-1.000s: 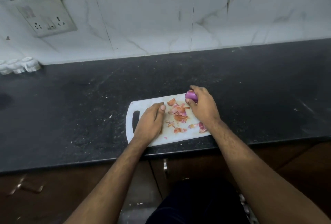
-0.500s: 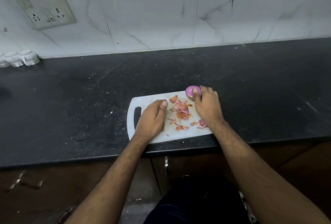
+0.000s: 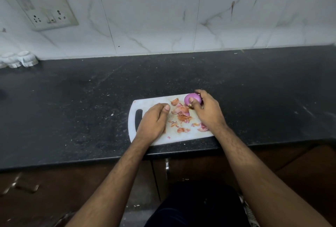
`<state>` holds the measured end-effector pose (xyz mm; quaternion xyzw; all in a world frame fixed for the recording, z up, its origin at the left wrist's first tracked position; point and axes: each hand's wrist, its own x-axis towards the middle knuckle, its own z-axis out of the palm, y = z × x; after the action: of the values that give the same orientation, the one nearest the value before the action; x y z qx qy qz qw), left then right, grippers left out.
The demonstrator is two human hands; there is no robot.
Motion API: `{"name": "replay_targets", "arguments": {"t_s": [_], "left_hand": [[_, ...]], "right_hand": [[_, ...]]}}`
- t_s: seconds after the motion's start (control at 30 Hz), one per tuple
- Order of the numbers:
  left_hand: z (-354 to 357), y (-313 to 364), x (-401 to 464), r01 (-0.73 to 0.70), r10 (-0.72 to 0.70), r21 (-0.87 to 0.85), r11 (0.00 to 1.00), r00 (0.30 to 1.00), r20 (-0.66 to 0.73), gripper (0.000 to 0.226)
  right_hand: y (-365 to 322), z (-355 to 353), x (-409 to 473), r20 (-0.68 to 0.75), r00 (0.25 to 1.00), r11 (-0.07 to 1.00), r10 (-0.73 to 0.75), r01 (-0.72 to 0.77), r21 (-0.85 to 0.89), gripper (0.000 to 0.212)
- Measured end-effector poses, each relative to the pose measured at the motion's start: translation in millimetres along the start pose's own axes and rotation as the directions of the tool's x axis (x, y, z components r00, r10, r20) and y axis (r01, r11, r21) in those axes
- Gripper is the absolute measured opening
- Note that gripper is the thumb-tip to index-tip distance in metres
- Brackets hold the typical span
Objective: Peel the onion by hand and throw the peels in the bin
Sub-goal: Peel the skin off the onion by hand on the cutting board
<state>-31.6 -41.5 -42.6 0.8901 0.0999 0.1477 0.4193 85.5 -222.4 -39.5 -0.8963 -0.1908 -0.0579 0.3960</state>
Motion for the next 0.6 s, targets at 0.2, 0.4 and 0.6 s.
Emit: {"name": "replay_targets", "arguments": {"t_s": [0.2,0.4,0.6], "left_hand": [[-1.2,-1.0,-0.9,-0.071,0.072,-0.06,0.996,0.997,-0.001,0.04],[2.1,12.3,-5.1,-0.136,0.141,-0.355,0.925,0.99,-0.011,0.048],[12.9,22.5,-6.5,0.112,-0.12,-0.764,0.635,0.992,0.046,0.038]], "right_hand": [[-6.2,-2.6,-15.8,-0.012,0.996,0.994,-0.091,0.091,0.06,0.053],[-44.6,-0.3,-39.1,-0.058,0.973,0.931,-0.222,0.229,0.283,0.064],[-57.6,13.4,-57.4,0.004,0.984,0.882,-0.18,0.159,0.443,0.053]]}}
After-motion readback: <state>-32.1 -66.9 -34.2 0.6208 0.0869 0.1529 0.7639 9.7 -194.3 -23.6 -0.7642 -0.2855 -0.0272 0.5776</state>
